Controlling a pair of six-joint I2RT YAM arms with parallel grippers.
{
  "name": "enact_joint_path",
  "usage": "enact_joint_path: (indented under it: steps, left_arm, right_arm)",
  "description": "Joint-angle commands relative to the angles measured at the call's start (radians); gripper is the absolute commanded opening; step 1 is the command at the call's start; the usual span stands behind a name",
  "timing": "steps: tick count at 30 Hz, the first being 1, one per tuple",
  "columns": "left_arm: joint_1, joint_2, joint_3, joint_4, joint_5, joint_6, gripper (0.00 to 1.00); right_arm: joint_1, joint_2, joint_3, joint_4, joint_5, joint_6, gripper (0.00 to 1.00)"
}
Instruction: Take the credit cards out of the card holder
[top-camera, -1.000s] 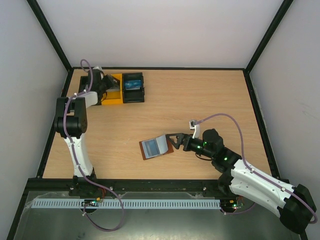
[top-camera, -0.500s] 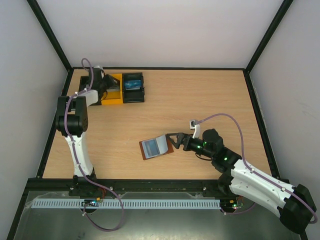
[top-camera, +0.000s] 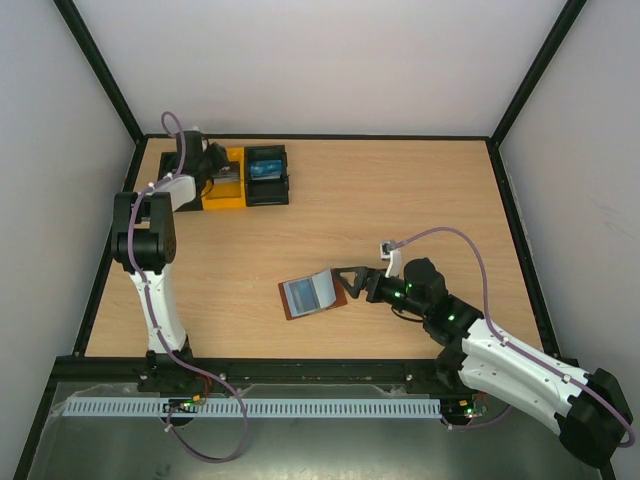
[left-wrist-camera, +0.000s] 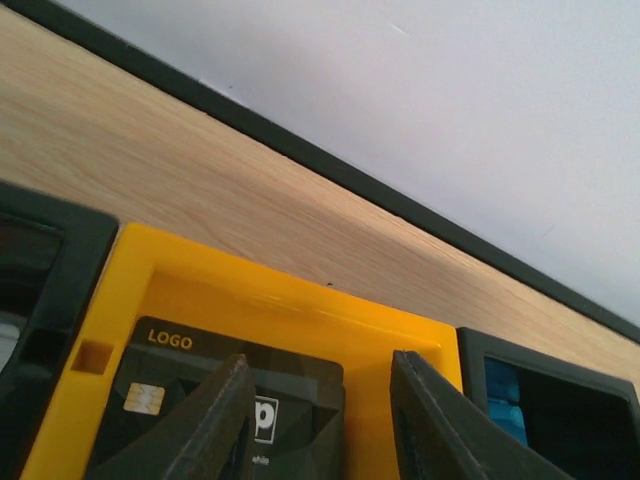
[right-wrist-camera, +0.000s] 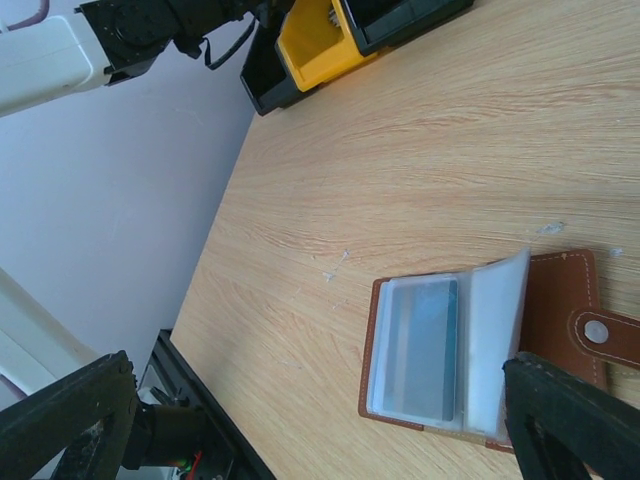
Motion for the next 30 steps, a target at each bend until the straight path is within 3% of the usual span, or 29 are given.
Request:
enact_joint_path:
  steps: [1,11,15,17,24,27,30]
  left_arm:
    - [0.008,-0.053,0.025,-0.04,-0.034,0.001,0.42]
    - [0.006,-0.181,0.004,-0.143,0.009,-0.033,0.72]
    - [0.004,-0.252,-0.04,-0.199,0.031,-0.03,0.93]
    - [0.002,-0.3,-0.083,-0.226,0.041,-0.028,0.99]
    - [-0.035,-0.449,-0.213,-0.359,0.099,-0.023,1.0]
    - [-0.05,-0.513,-0.293,-0.356,0.209,-0.02,1.0]
    - [-0.084,-0.58,-0.336,-0.424,0.219,0.031,1.0]
  right_arm:
    - [0.001,-0.019,0.029,-0.036,0.019,-0.027,0.98]
    - [0.001,-0.013,0.033,-0.111,0.052,0.007,0.98]
    - [0.001,-0.001,0.035,-0.126,0.063,0.012,0.98]
    - [0.001,0.005,0.036,-0.119,0.055,0.011,0.98]
    - [0.001,0.066,0.054,-0.108,0.019,0.011,0.97]
    - [0.003,0.1,0.052,-0.082,0.001,0.019,0.91]
    - [0.002,0.143,0.05,-0.035,-0.032,0.026,0.78]
